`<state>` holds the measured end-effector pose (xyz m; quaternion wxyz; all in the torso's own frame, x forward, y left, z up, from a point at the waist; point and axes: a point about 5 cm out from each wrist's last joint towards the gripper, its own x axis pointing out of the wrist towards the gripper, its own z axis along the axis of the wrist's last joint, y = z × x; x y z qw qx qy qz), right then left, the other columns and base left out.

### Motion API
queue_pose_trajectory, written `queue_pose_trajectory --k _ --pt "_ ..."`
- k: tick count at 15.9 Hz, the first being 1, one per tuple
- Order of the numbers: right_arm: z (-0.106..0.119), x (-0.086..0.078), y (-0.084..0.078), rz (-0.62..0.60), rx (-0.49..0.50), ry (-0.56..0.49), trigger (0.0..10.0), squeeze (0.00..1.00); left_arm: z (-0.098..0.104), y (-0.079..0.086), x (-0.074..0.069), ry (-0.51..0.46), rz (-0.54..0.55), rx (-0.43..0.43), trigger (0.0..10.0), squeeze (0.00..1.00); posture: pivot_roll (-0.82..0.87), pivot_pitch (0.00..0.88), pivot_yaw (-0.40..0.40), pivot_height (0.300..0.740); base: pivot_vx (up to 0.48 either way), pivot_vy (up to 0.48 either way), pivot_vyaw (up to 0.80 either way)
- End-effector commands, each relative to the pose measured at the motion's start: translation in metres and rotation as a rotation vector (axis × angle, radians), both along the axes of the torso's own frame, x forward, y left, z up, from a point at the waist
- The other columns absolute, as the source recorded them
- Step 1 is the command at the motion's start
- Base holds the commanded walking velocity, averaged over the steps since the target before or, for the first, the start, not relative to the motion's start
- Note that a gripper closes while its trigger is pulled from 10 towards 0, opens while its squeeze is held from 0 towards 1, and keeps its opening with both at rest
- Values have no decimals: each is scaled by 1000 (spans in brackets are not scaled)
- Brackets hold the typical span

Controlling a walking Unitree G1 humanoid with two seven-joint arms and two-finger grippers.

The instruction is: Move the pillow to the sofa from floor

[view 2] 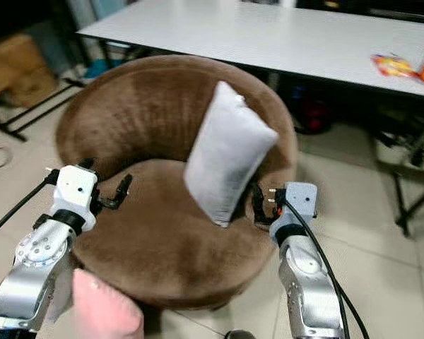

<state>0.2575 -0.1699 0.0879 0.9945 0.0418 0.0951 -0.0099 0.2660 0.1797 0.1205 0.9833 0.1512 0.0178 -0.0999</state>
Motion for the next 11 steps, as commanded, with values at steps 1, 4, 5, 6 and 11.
queue_pose_trajectory --k 1,4,5,6,11 --pt "-1 2 0 -1 2 13 10000 0 2 1 -1 -6 12 7 10000 0 -184 0 47 740 0 0 0" --pt "-1 4 0 2 -2 16 10000 0 2 2 -2 -6 18 5 10000 0 -180 0 45 740 0 0 0" --pt "-1 4 0 3 -3 17 10000 0 2 2 -2 -6 19 5 10000 0 -180 0 45 740 -240 0 0" --pt "-2 5 1 4 -5 17 10000 0 2 3 -2 -5 19 4 10000 0 -180 0 45 740 -304 0 0" --pt "-1 6 0 9 -22 16 10000 0 2 3 -3 -7 27 1 10000 0 -180 0 40 740 -302 0 0"
